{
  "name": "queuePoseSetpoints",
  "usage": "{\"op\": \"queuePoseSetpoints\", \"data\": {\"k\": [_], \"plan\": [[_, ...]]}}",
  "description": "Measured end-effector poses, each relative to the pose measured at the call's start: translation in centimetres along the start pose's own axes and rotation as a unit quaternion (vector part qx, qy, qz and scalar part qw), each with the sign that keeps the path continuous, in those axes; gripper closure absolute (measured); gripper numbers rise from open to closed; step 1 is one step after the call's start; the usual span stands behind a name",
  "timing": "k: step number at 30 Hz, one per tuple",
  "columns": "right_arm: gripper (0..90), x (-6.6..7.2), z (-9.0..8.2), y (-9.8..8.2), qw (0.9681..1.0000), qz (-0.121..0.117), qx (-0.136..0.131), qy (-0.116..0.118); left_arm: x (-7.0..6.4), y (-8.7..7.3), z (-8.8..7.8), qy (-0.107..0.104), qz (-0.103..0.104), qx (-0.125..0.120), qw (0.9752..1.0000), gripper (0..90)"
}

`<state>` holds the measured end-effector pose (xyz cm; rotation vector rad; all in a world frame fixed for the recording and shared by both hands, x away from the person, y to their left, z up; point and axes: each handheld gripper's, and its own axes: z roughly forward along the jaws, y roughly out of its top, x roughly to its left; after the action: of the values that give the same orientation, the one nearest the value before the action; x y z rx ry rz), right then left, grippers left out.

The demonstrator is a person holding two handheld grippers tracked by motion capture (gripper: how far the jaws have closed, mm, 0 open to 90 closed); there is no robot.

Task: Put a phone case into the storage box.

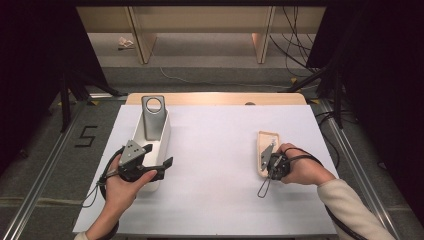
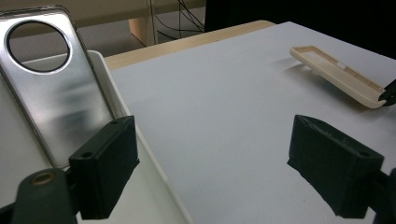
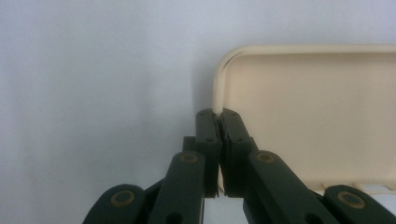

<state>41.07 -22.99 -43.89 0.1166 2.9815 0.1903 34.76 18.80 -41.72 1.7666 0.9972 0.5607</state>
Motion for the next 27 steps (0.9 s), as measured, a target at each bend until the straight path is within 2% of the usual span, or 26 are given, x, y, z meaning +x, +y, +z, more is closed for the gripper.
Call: {"op": "queuePoseSetpoints", "data": {"k": [8, 15, 22, 27], "plan": [[88.0, 0.1, -0.6, 0.1, 0.9990, 0.009, -0.045, -0.002, 0.0, 0.0, 0.0, -0.001, 0.000, 0.000, 1.0000, 15.4], [88.0, 0.2, -1.1, 0.1, 0.9962, 0.020, -0.085, -0.005, -0.1, 0.0, 0.0, -0.001, 0.000, 0.000, 1.0000, 15.5], [88.0, 0.3, -1.3, 0.1, 0.9944, 0.020, -0.103, -0.007, -0.1, 0.0, 0.1, -0.001, 0.000, 0.000, 1.0000, 15.5], [88.0, 0.4, -1.5, 0.2, 0.9916, 0.018, -0.127, -0.012, -0.1, 0.0, 0.1, -0.002, 0.000, 0.000, 1.0000, 15.5]]}}
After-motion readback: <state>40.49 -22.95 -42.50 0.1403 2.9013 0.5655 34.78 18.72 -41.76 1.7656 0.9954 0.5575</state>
